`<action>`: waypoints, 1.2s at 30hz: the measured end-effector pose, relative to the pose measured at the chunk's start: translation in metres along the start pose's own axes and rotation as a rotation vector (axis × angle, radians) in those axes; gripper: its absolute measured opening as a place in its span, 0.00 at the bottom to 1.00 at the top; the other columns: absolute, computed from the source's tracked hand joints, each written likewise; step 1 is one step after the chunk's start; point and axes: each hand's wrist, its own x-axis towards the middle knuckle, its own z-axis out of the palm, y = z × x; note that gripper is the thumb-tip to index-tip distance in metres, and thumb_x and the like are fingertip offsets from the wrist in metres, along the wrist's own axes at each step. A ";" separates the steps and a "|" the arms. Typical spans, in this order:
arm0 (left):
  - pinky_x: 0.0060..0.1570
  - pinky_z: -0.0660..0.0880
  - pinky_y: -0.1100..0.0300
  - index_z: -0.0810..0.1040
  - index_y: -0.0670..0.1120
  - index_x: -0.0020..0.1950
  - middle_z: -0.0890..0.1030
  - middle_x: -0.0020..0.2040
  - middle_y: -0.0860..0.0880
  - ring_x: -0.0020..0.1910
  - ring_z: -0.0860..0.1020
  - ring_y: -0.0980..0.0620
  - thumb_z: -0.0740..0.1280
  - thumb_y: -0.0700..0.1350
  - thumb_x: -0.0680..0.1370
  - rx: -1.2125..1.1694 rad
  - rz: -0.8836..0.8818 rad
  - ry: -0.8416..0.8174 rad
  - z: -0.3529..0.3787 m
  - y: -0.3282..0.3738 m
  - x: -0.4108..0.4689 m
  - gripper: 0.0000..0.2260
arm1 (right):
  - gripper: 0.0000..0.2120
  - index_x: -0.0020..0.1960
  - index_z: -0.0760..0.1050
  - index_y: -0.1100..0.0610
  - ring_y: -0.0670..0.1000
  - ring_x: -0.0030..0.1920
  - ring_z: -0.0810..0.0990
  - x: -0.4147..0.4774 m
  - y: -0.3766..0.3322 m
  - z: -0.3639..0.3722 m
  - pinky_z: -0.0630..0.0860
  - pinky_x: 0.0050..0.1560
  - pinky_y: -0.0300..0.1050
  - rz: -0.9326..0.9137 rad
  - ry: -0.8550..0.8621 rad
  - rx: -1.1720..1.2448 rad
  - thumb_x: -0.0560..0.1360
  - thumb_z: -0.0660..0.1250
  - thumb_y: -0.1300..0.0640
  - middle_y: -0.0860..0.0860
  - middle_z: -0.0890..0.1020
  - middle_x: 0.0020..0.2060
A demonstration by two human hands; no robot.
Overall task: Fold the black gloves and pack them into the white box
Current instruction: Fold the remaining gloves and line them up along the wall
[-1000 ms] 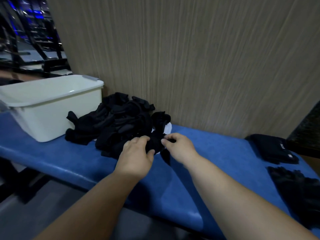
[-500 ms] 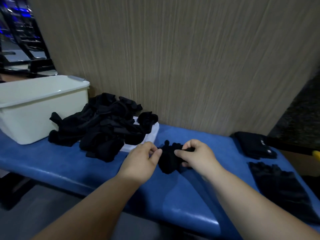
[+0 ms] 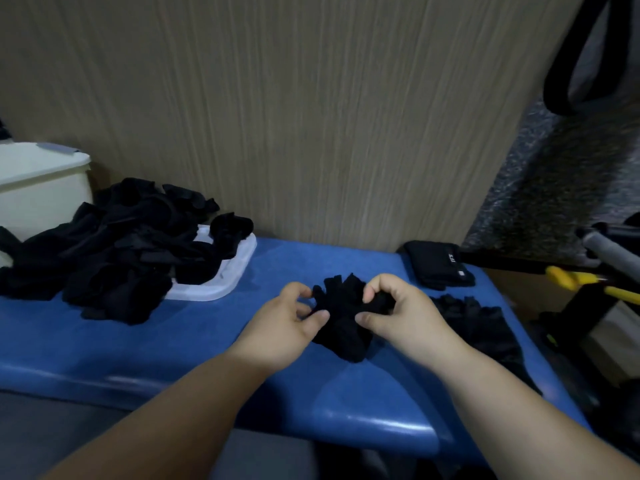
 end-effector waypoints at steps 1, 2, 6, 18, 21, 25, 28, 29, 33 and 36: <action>0.51 0.73 0.61 0.66 0.55 0.60 0.80 0.52 0.56 0.51 0.78 0.58 0.65 0.55 0.77 -0.001 0.003 -0.013 0.003 0.001 0.000 0.14 | 0.15 0.39 0.72 0.46 0.41 0.33 0.70 -0.001 0.003 -0.002 0.66 0.37 0.33 -0.014 0.014 -0.041 0.68 0.75 0.61 0.43 0.73 0.37; 0.50 0.74 0.60 0.66 0.56 0.60 0.81 0.49 0.56 0.49 0.79 0.58 0.66 0.54 0.77 -0.005 0.009 -0.016 0.006 0.003 0.000 0.14 | 0.15 0.40 0.72 0.44 0.41 0.36 0.72 -0.001 0.006 -0.003 0.66 0.40 0.34 -0.038 0.032 -0.086 0.68 0.75 0.61 0.41 0.73 0.41; 0.47 0.75 0.59 0.68 0.54 0.56 0.81 0.43 0.54 0.43 0.80 0.57 0.67 0.51 0.77 -0.015 0.032 0.024 0.012 0.008 -0.002 0.12 | 0.16 0.48 0.73 0.42 0.38 0.51 0.70 -0.005 0.014 -0.012 0.63 0.49 0.22 -0.142 0.121 -0.260 0.67 0.76 0.56 0.35 0.67 0.49; 0.31 0.65 0.68 0.67 0.50 0.46 0.70 0.34 0.52 0.31 0.67 0.57 0.67 0.47 0.77 -0.020 0.047 0.122 0.018 0.007 -0.001 0.09 | 0.18 0.53 0.76 0.42 0.40 0.48 0.76 -0.012 0.016 -0.018 0.76 0.53 0.41 -0.085 -0.250 -0.369 0.65 0.77 0.46 0.40 0.77 0.48; 0.32 0.65 0.67 0.66 0.50 0.45 0.69 0.33 0.51 0.31 0.66 0.56 0.66 0.43 0.77 -0.093 0.045 0.088 0.018 0.006 0.000 0.08 | 0.17 0.48 0.77 0.43 0.41 0.47 0.76 -0.012 0.017 -0.016 0.76 0.52 0.44 -0.097 -0.268 -0.383 0.62 0.78 0.45 0.40 0.77 0.46; 0.44 0.76 0.57 0.67 0.54 0.47 0.78 0.43 0.53 0.39 0.77 0.50 0.66 0.44 0.77 -0.159 0.039 0.096 0.018 0.006 0.001 0.08 | 0.14 0.43 0.75 0.45 0.41 0.44 0.77 -0.010 0.015 -0.013 0.77 0.48 0.44 -0.105 -0.235 -0.364 0.62 0.78 0.48 0.42 0.78 0.42; 0.39 0.76 0.68 0.68 0.56 0.50 0.78 0.49 0.53 0.37 0.80 0.53 0.64 0.42 0.79 -0.236 0.075 0.095 0.016 0.011 -0.002 0.09 | 0.11 0.38 0.73 0.46 0.40 0.37 0.75 -0.009 0.016 -0.015 0.73 0.41 0.37 -0.112 -0.135 -0.327 0.66 0.76 0.52 0.43 0.79 0.37; 0.36 0.74 0.70 0.68 0.56 0.51 0.77 0.49 0.53 0.34 0.79 0.57 0.63 0.41 0.79 -0.226 0.102 0.089 0.015 0.011 -0.002 0.10 | 0.11 0.36 0.73 0.46 0.40 0.36 0.74 -0.008 0.016 -0.016 0.71 0.38 0.34 -0.111 -0.111 -0.303 0.67 0.76 0.53 0.43 0.79 0.36; 0.36 0.68 0.74 0.72 0.56 0.50 0.75 0.46 0.54 0.31 0.73 0.63 0.63 0.37 0.78 -0.141 0.200 0.035 0.014 0.010 -0.004 0.12 | 0.12 0.37 0.71 0.49 0.38 0.33 0.72 -0.008 0.016 -0.015 0.66 0.34 0.32 -0.146 -0.049 -0.226 0.70 0.73 0.59 0.45 0.78 0.35; 0.45 0.72 0.72 0.70 0.54 0.53 0.78 0.52 0.55 0.46 0.77 0.63 0.66 0.35 0.76 -0.208 0.235 0.071 0.014 0.008 -0.004 0.14 | 0.13 0.38 0.69 0.49 0.39 0.32 0.72 -0.006 0.016 -0.014 0.64 0.34 0.33 -0.170 0.002 -0.205 0.71 0.72 0.59 0.45 0.77 0.36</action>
